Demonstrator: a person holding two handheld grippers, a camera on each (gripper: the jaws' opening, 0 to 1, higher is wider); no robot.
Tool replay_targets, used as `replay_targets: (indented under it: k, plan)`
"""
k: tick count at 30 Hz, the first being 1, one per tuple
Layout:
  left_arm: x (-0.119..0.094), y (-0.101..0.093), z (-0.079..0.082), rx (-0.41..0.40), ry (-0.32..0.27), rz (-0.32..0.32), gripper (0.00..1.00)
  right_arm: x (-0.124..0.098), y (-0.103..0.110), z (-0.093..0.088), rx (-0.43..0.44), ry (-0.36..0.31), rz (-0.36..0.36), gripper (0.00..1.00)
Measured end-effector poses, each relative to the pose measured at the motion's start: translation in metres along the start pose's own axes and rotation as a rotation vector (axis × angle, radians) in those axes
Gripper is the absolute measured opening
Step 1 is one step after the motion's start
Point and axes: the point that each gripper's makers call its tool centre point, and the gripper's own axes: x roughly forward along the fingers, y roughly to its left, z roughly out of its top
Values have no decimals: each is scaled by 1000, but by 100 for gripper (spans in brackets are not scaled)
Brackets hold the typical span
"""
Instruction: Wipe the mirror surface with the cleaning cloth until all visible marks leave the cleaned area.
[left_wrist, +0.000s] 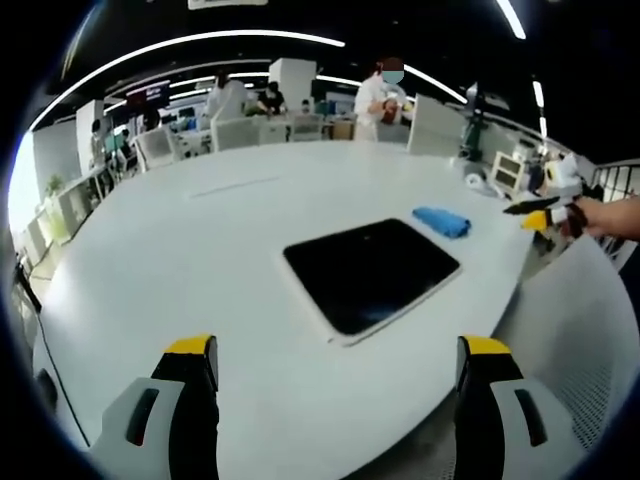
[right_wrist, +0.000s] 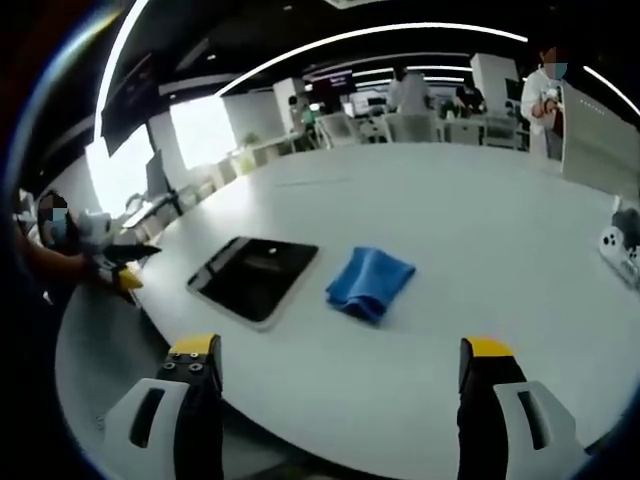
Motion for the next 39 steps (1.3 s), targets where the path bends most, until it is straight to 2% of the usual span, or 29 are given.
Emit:
replay_targets:
  k: [16,39]
  plan:
    - [2,-7,-3,2,14,-37,99,3,6,-2,21,11,-13,97]
    - [1,-5,-4,-15,13,-31,99,5,8,-3,39,28,-9,96]
